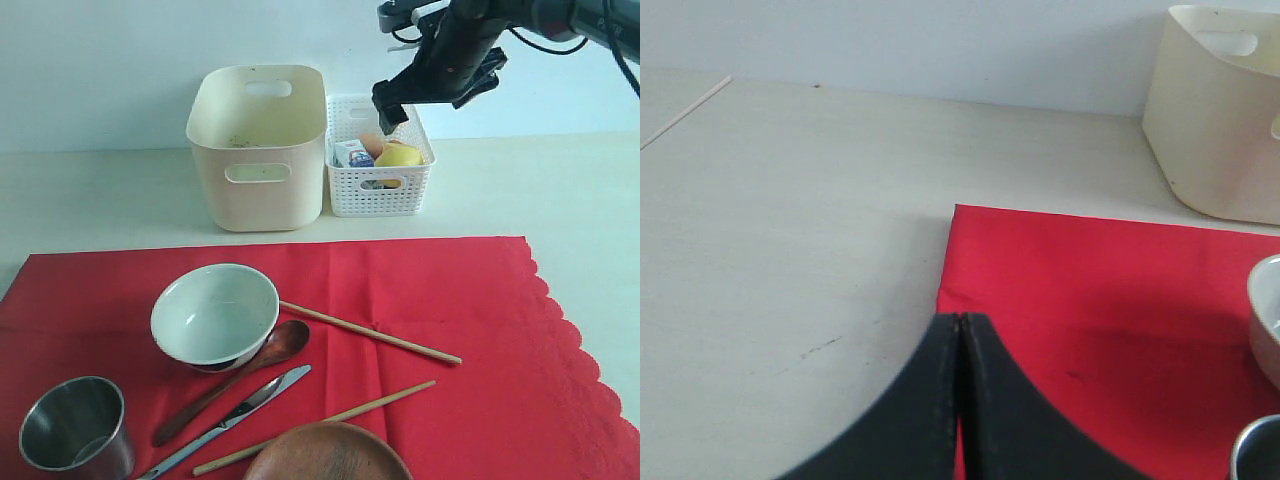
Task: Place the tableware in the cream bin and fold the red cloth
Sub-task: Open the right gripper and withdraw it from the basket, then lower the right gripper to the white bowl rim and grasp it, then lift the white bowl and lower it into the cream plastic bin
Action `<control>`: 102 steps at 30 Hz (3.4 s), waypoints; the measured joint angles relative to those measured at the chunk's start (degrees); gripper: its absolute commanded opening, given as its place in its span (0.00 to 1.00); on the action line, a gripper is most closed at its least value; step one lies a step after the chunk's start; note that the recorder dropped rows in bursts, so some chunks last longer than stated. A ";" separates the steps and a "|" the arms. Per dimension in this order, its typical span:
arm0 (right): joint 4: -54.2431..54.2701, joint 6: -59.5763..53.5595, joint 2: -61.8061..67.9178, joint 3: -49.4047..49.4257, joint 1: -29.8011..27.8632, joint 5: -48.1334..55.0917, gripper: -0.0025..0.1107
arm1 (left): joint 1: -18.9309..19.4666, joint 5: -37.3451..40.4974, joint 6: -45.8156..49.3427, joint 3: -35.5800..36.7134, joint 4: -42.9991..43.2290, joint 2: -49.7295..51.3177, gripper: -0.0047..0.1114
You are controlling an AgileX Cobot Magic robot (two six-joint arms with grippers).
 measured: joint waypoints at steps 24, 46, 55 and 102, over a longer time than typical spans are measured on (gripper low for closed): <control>21.09 -9.36 -12.76 23.74 0.00 6.38 0.63 | 0.00 0.00 0.00 0.00 0.00 0.00 0.05; 28.35 -22.09 -21.00 37.77 14.12 -9.82 0.63 | 0.00 0.00 0.00 0.00 0.00 0.00 0.05; 27.13 -22.87 -14.15 37.77 18.87 -12.24 0.63 | 0.00 0.00 0.00 0.00 0.00 0.00 0.05; 22.16 -22.35 -18.19 12.72 16.60 -18.93 0.02 | 0.00 0.00 0.00 0.00 0.00 0.00 0.05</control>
